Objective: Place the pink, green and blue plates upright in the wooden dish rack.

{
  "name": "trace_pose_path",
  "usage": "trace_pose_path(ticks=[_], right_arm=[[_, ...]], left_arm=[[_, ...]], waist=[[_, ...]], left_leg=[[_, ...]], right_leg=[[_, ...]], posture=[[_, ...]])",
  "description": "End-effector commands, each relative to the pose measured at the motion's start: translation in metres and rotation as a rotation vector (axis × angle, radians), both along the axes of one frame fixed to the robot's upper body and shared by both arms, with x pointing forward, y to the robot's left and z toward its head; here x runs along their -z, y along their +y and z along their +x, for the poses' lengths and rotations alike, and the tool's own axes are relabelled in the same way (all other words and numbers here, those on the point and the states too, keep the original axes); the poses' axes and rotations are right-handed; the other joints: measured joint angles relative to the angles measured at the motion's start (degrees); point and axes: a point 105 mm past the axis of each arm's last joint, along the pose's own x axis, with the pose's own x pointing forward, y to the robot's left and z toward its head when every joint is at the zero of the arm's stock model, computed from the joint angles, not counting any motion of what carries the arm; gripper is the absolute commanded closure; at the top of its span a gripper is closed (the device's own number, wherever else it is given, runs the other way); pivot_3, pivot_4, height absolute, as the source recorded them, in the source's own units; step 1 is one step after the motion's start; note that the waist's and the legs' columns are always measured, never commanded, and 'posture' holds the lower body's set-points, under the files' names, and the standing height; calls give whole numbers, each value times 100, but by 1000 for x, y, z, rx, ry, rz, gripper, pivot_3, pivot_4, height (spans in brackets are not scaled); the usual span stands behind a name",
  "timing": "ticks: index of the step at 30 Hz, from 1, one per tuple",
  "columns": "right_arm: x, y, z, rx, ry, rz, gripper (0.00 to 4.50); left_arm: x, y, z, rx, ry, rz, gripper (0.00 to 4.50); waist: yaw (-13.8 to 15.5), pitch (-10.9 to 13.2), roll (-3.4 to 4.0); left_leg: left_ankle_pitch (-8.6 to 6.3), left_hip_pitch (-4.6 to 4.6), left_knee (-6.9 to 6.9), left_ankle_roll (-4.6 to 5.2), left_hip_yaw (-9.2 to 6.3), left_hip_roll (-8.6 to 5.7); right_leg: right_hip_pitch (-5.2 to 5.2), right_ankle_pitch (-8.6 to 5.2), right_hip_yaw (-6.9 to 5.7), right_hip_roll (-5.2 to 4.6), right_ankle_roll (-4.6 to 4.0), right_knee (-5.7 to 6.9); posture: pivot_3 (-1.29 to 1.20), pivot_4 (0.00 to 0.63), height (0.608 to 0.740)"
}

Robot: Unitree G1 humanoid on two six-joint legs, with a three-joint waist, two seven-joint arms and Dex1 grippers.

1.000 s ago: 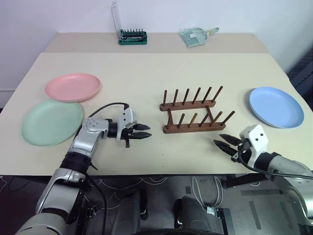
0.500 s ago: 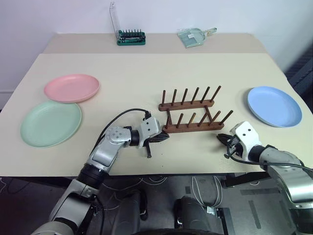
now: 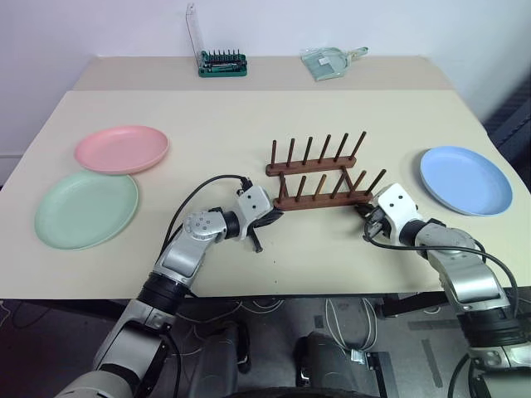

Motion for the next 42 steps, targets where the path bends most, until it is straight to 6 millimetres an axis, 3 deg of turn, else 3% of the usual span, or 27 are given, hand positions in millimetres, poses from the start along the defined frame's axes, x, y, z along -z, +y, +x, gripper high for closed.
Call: trace_pose_path(ticks=[1,10,29,32,36,38,42], right_arm=[[-10,-1,10,12,-61,-11,4328],[-22,4,26,16,-127,-12,4328],[-20,16,20,-40,-121,-3,4328],[-20,20,13,-80,-109,6,4328],[-30,28,1,-158,-113,27,4328],[-34,25,-2,-158,-118,21,4406],[-35,24,-7,-175,-110,20,4406]], left_arm=[[-13,3,12,-56,-49,-28,4443],[-13,13,28,-142,-58,-38,4443],[-10,22,39,-219,-65,-46,4443],[-15,23,34,-191,-72,-61,4443],[-39,38,18,-121,-35,-185,4443],[-59,58,10,-109,-15,-273,3911],[-89,103,1,-151,-33,-320,2091]], waist=[[-1,0,0],[-3,0,0],[-6,0,0],[-8,0,0],[-32,1,1],[-35,2,2],[-32,2,1]], left_leg=[[0,0,0,0,0,0],[2,-1,0,-3,1,0],[3,1,0,-5,1,1],[3,1,-1,-4,2,0],[3,-2,-4,-5,2,2],[5,-3,-5,-9,1,4],[5,-1,-5,-9,0,4]], right_leg=[[0,0,0,0,0,0],[-1,-1,0,1,1,1],[0,-1,0,2,1,2],[0,-1,0,2,1,2],[-6,-1,0,2,1,1],[-9,-1,1,2,1,2],[-6,-1,1,2,0,2]], posture=[[0,150,736],[0,150,736],[0,150,736],[0,150,736],[0,150,736],[0,150,736],[0,150,736]])
